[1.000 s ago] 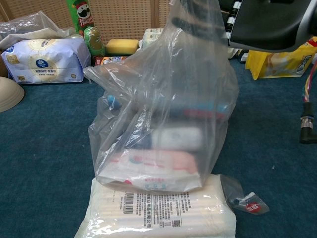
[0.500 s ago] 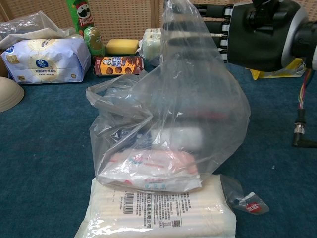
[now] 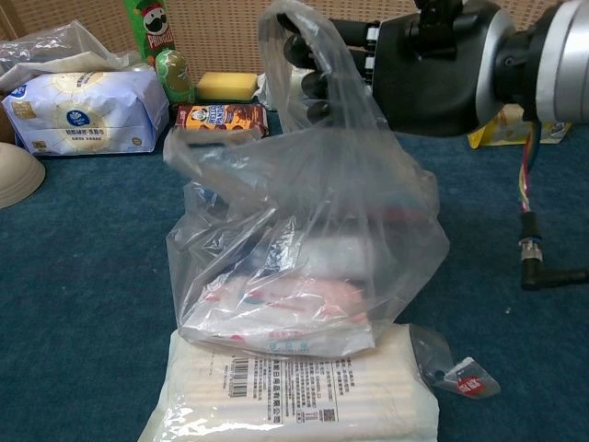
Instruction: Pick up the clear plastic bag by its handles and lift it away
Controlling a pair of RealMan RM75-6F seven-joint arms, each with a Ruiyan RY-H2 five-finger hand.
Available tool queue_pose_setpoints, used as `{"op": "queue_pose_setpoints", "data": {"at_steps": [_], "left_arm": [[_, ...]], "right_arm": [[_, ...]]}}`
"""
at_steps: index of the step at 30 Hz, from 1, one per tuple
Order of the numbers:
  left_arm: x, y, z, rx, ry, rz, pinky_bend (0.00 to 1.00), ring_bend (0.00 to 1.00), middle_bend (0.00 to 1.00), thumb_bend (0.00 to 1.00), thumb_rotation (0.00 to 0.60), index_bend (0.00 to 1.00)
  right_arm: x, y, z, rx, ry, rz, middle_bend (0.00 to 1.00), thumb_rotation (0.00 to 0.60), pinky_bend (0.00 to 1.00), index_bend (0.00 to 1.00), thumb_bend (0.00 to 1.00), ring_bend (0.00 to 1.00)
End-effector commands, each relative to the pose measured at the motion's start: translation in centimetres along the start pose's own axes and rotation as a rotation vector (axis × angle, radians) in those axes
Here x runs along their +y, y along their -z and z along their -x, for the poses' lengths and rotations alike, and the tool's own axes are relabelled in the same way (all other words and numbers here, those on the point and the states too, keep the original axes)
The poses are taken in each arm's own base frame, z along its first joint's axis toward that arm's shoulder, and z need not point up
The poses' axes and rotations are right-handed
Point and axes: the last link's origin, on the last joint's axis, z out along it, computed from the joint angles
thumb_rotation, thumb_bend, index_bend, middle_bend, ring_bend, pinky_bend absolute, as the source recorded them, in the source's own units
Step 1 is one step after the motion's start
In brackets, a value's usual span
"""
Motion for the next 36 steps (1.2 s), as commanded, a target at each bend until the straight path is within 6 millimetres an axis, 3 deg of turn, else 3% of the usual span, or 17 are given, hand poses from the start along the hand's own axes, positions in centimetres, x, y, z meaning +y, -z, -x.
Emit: {"op": "queue_pose_setpoints", "data": {"at_steps": [1, 5, 16, 19, 24, 26, 31, 36], "left_arm": [[0.0, 0.0, 0.0, -0.002, 0.001, 0.000, 0.10, 0.03, 0.14, 0.07, 0.600, 0.08], [0.2, -0.1, 0.0, -0.007, 0.002, 0.005, 0.10, 0.03, 0.14, 0.07, 0.600, 0.08], [0.7, -0.1, -0.1, -0.007, 0.000, 0.014, 0.10, 0.03, 0.14, 0.07, 0.600, 0.08], [0.7, 0.0, 0.0, -0.014, 0.001, 0.011, 0.10, 0.03, 0.14, 0.07, 0.600, 0.08], [0.5, 0.1, 0.1, -0.023, 0.001, 0.003, 0.10, 0.03, 0.14, 0.07, 0.600, 0.08], [0.4, 0.1, 0.1, -0.023, 0.001, 0.000, 0.10, 0.03, 0.14, 0.07, 0.600, 0.08], [0.2, 0.0, 0.1, -0.025, 0.001, -0.011, 0.10, 0.03, 0.14, 0.07, 0.600, 0.08], [0.1, -0.1, 0.2, -0.028, 0.004, -0.013, 0.10, 0.03, 0.14, 0.07, 0.600, 0.08]], "right_arm": [[-1.7, 0.3, 1.1, -0.028, -0.092, 0.025, 0.67, 0.319, 0.75, 0.52, 0.12, 0.75], [-2.9, 1.1, 1.2, -0.023, -0.152, 0.013, 0.69, 0.384, 0.78, 0.53, 0.13, 0.77], [-6.6, 3.9, 0.9, 0.003, -0.202, -0.081, 0.69, 0.397, 0.78, 0.53, 0.13, 0.77], [-6.4, 4.1, 0.4, 0.017, -0.202, -0.077, 0.66, 0.392, 0.71, 0.53, 0.13, 0.74], [-5.3, 3.9, 0.4, -0.005, -0.196, -0.004, 0.47, 0.342, 0.44, 0.47, 0.08, 0.51], [-5.0, 3.7, 0.4, -0.017, -0.185, 0.025, 0.43, 0.328, 0.37, 0.47, 0.07, 0.45], [-4.3, 2.9, 0.6, -0.064, -0.155, 0.093, 0.39, 0.326, 0.32, 0.47, 0.05, 0.40], [-4.7, 2.9, 1.1, -0.098, -0.147, 0.119, 0.46, 0.321, 0.33, 0.55, 0.05, 0.45]]}}
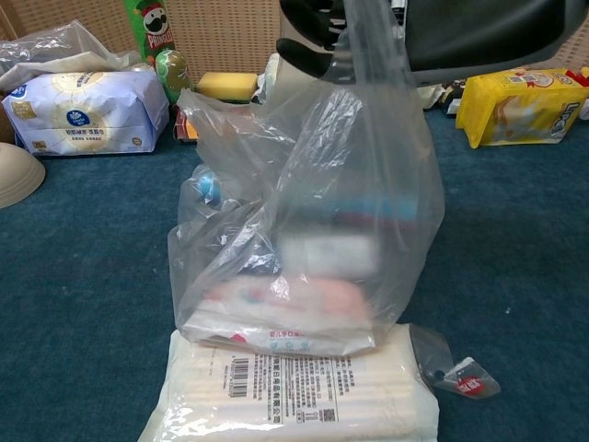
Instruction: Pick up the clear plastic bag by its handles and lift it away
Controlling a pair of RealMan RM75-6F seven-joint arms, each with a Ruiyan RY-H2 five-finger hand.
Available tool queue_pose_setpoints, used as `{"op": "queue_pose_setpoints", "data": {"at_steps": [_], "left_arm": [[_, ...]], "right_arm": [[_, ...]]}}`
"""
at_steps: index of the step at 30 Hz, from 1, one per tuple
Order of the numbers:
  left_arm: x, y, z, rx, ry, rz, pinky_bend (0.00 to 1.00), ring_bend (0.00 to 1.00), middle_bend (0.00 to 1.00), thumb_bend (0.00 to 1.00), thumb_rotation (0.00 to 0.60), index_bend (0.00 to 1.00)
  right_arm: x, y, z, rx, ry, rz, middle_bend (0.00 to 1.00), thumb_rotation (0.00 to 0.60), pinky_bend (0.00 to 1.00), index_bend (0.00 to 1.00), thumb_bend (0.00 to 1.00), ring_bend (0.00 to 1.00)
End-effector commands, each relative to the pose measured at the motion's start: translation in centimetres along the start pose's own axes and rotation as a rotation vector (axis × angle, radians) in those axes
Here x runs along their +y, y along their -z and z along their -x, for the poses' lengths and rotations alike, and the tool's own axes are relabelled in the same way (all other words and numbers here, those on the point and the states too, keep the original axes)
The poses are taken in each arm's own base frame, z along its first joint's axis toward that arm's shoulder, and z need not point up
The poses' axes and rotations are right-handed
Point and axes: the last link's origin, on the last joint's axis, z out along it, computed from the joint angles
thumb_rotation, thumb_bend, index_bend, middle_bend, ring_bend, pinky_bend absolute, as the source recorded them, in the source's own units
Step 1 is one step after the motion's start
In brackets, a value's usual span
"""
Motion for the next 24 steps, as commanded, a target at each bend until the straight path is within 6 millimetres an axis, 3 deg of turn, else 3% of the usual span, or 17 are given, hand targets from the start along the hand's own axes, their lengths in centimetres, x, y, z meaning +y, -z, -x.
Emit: {"op": "queue_pose_setpoints", "data": {"at_steps": [1, 6, 14, 24], "left_arm": [[0.0, -0.1, 0.0, -0.001, 0.001, 0.000, 0.10, 0.03, 0.14, 0.07, 0.600, 0.08], [0.0, -0.1, 0.1, -0.006, 0.002, -0.001, 0.10, 0.03, 0.14, 0.07, 0.600, 0.08], [0.1, -0.2, 0.1, -0.007, 0.004, 0.001, 0.10, 0.03, 0.14, 0.07, 0.600, 0.08], [0.0, -0.1, 0.1, -0.010, 0.006, -0.003, 0.10, 0.03, 0.14, 0.07, 0.600, 0.08]], "right_arm": [[-0.5, 0.0, 0.3, -0.024, 0.006, 0.011, 0.48, 0.322, 0.34, 0.56, 0.05, 0.46], [-1.0, 0.6, 0.9, -0.046, -0.004, 0.022, 0.53, 0.324, 0.37, 0.60, 0.04, 0.53], [-1.7, 1.5, 1.6, -0.079, -0.064, 0.009, 0.56, 0.322, 0.50, 0.59, 0.05, 0.60], [-2.6, 2.2, 1.7, -0.094, -0.109, -0.031, 0.60, 0.325, 0.59, 0.59, 0.05, 0.64]]}}
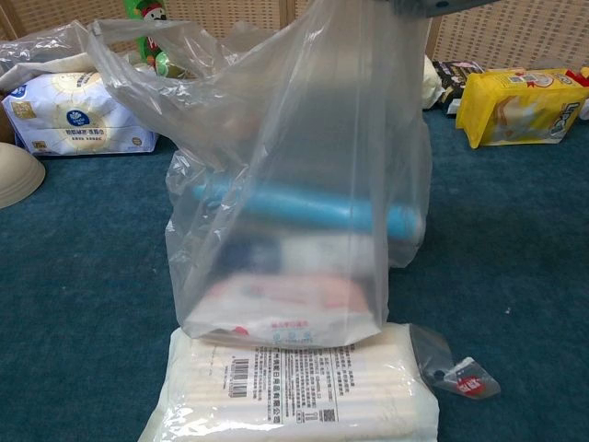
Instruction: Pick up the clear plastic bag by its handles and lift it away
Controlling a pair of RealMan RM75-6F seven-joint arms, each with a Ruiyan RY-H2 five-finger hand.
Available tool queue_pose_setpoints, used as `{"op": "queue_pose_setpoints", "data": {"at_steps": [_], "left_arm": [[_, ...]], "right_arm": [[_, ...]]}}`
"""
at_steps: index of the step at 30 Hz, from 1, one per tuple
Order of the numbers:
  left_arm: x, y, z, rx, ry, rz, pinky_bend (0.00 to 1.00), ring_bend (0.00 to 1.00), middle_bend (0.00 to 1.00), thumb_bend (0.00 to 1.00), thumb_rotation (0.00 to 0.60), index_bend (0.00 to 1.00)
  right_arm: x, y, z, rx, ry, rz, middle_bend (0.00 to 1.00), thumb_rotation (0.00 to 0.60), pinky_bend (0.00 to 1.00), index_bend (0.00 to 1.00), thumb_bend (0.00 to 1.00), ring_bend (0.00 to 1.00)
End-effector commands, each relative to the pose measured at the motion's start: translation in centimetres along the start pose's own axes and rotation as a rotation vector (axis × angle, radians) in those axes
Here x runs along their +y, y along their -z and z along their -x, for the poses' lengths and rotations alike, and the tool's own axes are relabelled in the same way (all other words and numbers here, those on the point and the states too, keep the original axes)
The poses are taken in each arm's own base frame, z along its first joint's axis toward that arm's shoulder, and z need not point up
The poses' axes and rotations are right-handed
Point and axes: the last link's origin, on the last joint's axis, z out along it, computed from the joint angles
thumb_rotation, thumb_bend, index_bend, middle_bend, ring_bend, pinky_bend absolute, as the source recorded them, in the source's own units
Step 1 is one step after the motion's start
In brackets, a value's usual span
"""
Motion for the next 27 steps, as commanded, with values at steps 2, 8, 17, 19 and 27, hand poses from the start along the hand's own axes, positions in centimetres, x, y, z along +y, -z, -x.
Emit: {"op": "queue_pose_setpoints", "data": {"at_steps": [2, 8, 17, 19, 27], "left_arm": [[0.0, 0.0, 0.0, -0.001, 0.002, 0.000, 0.10, 0.03, 0.14, 0.07, 0.600, 0.08], [0.0, 0.0, 0.1, -0.007, 0.006, 0.001, 0.10, 0.03, 0.14, 0.07, 0.600, 0.08], [-0.2, 0.1, 0.1, -0.008, 0.010, 0.001, 0.10, 0.03, 0.14, 0.07, 0.600, 0.08], [-0.1, 0.0, 0.0, -0.001, 0.007, 0.008, 0.10, 0.03, 0.14, 0.07, 0.600, 0.08], [1.1, -0.7, -1.3, 0.086, -0.041, 0.100, 0.10, 0.03, 0.14, 0.07, 0.600, 0.09]], "right_arm": [[-0.5, 0.4, 0.2, -0.005, 0.002, -0.023, 0.61, 0.323, 0.60, 0.59, 0.05, 0.65], [-1.4, 1.2, 0.6, -0.016, -0.022, -0.065, 0.61, 0.320, 0.62, 0.59, 0.06, 0.65], [-1.8, 2.3, 0.6, -0.057, 0.000, -0.080, 0.53, 0.323, 0.64, 0.51, 0.08, 0.63], [-2.0, 2.5, 0.7, -0.061, -0.002, -0.090, 0.55, 0.330, 0.67, 0.51, 0.10, 0.64], [-2.5, 3.1, 0.7, -0.026, 0.004, -0.103, 0.61, 0.343, 0.74, 0.53, 0.14, 0.69]]}}
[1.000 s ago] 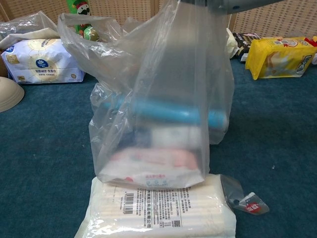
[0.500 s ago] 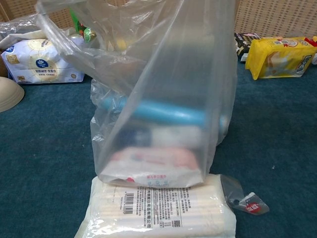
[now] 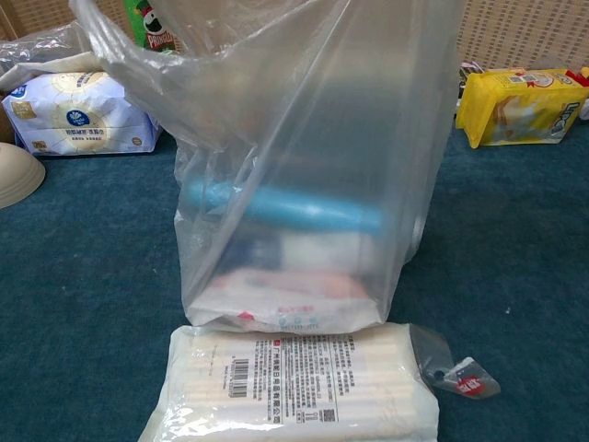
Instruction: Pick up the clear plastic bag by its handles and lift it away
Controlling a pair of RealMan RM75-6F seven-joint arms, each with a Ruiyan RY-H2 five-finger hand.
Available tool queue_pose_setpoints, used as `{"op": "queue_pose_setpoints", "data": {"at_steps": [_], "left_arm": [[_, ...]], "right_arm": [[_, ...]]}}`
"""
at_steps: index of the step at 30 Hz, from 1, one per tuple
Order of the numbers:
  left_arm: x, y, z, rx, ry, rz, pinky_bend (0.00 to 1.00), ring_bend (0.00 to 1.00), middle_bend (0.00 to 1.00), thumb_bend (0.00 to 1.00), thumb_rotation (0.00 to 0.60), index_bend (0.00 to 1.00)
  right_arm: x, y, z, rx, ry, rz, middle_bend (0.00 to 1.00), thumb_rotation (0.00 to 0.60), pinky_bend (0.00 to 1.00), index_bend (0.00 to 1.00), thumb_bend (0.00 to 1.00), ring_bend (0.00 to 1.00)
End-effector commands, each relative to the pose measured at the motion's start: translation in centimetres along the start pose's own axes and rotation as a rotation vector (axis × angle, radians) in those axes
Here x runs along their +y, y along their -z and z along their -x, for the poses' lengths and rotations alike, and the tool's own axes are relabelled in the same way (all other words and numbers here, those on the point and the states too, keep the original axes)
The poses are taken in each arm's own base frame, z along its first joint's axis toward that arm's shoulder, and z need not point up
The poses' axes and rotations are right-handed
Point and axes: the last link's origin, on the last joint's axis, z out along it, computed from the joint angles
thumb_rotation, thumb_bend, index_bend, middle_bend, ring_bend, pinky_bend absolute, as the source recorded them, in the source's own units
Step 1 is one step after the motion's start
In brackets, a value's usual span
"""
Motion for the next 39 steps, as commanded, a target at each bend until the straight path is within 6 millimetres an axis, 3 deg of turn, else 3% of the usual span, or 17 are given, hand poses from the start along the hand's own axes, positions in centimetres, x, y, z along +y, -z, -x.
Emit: {"op": "queue_pose_setpoints", "data": {"at_steps": [1, 8, 14, 28, 34, 37, 39], "left_arm": [[0.7, -0.6, -0.8, 0.057, -0.025, 0.060, 0.10, 0.03, 0.14, 0.07, 0.600, 0.09], [2.9, -2.3, -3.3, 0.225, -0.063, 0.228, 0.10, 0.03, 0.14, 0.07, 0.600, 0.09], [4.5, -4.0, -4.4, 0.272, -0.112, 0.321, 0.10, 0.03, 0.14, 0.07, 0.600, 0.09], [9.8, -9.0, -4.4, 0.270, -0.214, 0.495, 0.10, 0.03, 0.14, 0.08, 0.600, 0.09], [12.9, -11.6, -3.7, 0.295, -0.283, 0.587, 0.10, 0.04, 0.14, 0.09, 0.600, 0.09], [14.4, -12.5, -3.6, 0.342, -0.288, 0.633, 0.17, 0.11, 0.19, 0.12, 0.600, 0.20], [15.3, -13.2, -3.6, 0.403, -0.335, 0.677, 0.26, 0.24, 0.32, 0.16, 0.600, 0.36]], "right_arm": [[0.1, 0.2, -0.1, 0.014, -0.006, 0.003, 0.61, 0.343, 0.74, 0.53, 0.14, 0.69], [0.4, 0.3, -0.5, 0.041, -0.020, 0.020, 0.61, 0.343, 0.72, 0.53, 0.14, 0.68], [0.6, 0.2, -0.7, 0.057, -0.030, 0.027, 0.60, 0.341, 0.71, 0.53, 0.14, 0.68], [0.7, 0.1, -0.4, 0.051, -0.045, 0.020, 0.58, 0.345, 0.69, 0.53, 0.14, 0.66], [0.6, 0.2, -0.5, 0.054, -0.056, 0.011, 0.58, 0.342, 0.69, 0.53, 0.14, 0.66], [0.6, 0.3, -0.5, 0.056, -0.060, 0.006, 0.58, 0.338, 0.69, 0.53, 0.14, 0.66], [0.5, 0.5, -0.5, 0.058, -0.064, 0.002, 0.58, 0.341, 0.69, 0.53, 0.14, 0.66]]}}
